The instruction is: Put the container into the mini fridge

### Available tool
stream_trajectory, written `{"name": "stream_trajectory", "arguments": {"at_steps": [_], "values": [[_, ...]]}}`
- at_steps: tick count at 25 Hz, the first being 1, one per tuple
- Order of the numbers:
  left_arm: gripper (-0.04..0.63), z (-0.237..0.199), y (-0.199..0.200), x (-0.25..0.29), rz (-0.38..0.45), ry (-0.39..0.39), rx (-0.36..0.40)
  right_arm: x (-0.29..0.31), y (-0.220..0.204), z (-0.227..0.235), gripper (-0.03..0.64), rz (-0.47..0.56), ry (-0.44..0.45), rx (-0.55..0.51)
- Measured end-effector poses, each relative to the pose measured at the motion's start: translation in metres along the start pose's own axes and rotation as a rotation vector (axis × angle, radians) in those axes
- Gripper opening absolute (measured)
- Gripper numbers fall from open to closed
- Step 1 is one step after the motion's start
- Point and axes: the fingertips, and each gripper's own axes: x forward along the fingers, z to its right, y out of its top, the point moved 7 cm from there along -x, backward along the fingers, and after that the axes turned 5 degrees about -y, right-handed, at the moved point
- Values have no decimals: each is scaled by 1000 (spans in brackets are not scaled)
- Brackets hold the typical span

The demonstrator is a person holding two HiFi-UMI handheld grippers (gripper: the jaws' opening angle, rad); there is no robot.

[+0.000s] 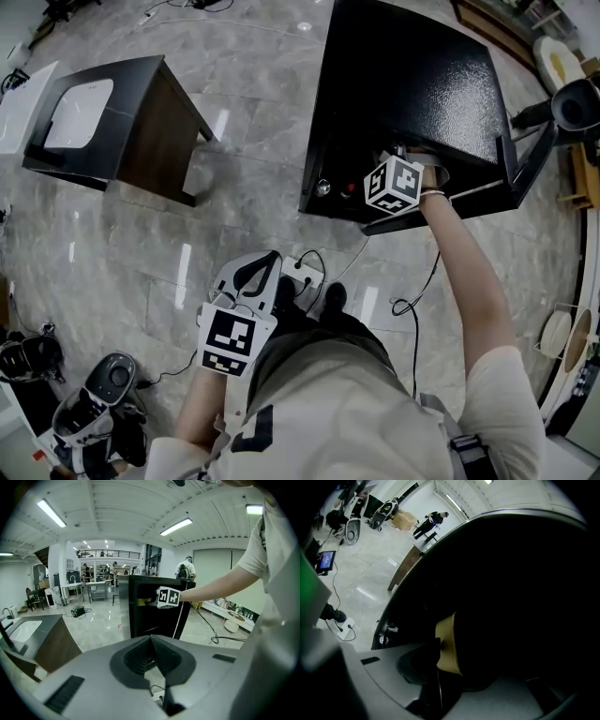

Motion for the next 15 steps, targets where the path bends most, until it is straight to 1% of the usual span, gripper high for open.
{"name": "stream_trajectory", "arguments": {"at_steps": [7,15], "values": [[55,0,-6,-2,-4,8,-9,2,-6,2,110,-17,-7,1],[55,0,-3,-3,-1,13,-8,5,-5,4,110,-17,-8,4]]}}
